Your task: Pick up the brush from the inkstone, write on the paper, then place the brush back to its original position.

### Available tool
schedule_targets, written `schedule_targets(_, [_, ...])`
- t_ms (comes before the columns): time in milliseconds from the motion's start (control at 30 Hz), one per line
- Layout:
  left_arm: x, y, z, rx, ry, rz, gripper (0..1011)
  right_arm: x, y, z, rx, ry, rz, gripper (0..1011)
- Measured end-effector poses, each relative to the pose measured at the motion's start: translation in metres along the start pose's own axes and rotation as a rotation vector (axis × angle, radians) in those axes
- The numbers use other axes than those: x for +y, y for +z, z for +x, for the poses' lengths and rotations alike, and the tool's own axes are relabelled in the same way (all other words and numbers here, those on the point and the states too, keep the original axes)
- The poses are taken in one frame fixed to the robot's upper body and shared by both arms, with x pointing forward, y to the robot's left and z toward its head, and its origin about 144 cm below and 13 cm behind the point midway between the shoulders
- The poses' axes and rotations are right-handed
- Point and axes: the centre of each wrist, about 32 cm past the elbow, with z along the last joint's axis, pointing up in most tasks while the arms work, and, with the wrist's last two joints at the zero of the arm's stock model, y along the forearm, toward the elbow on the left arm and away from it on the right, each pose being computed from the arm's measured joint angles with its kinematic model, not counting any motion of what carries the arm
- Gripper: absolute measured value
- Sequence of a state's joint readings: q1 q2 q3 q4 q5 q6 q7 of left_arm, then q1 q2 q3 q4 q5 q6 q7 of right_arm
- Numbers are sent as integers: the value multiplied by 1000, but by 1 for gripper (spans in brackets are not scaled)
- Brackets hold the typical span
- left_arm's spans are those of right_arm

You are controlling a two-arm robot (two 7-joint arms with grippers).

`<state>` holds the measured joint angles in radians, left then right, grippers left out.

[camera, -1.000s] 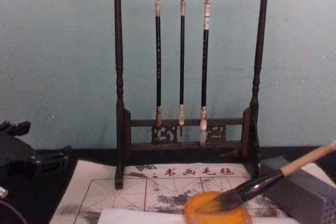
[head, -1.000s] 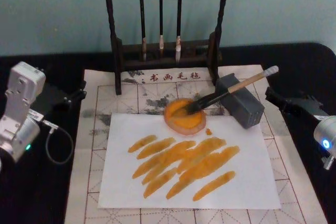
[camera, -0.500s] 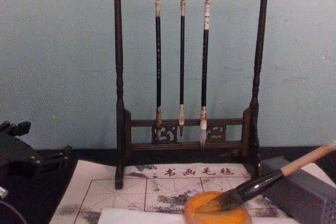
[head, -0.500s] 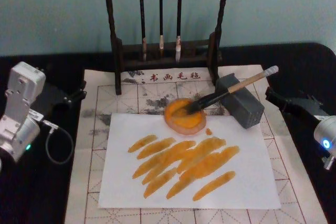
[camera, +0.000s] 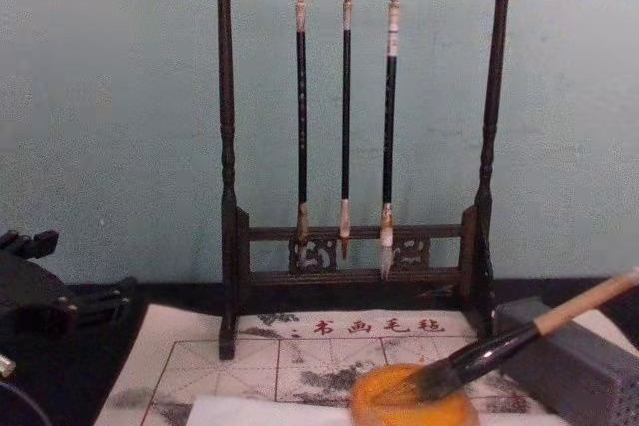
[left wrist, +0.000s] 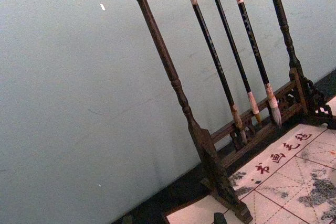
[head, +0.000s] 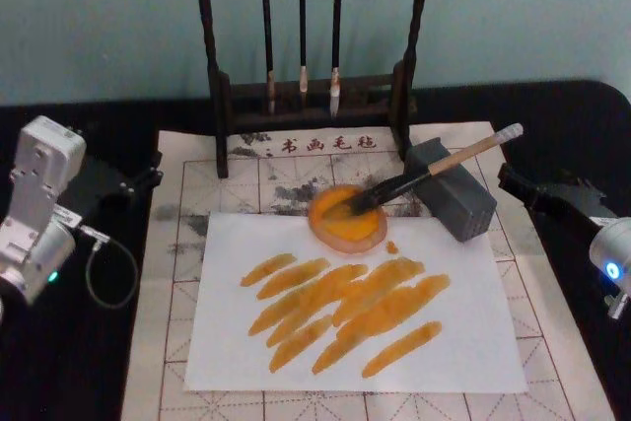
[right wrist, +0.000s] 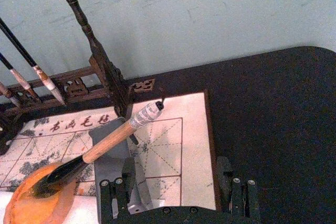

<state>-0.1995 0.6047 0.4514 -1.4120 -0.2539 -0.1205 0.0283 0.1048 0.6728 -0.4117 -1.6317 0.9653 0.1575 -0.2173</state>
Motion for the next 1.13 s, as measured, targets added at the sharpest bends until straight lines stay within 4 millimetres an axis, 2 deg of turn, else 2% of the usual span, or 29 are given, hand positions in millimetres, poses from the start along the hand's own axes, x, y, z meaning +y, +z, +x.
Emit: schedule_targets(1133, [0,0,0,0,0,0,1001,0,0,0,-1,0,0,1003])
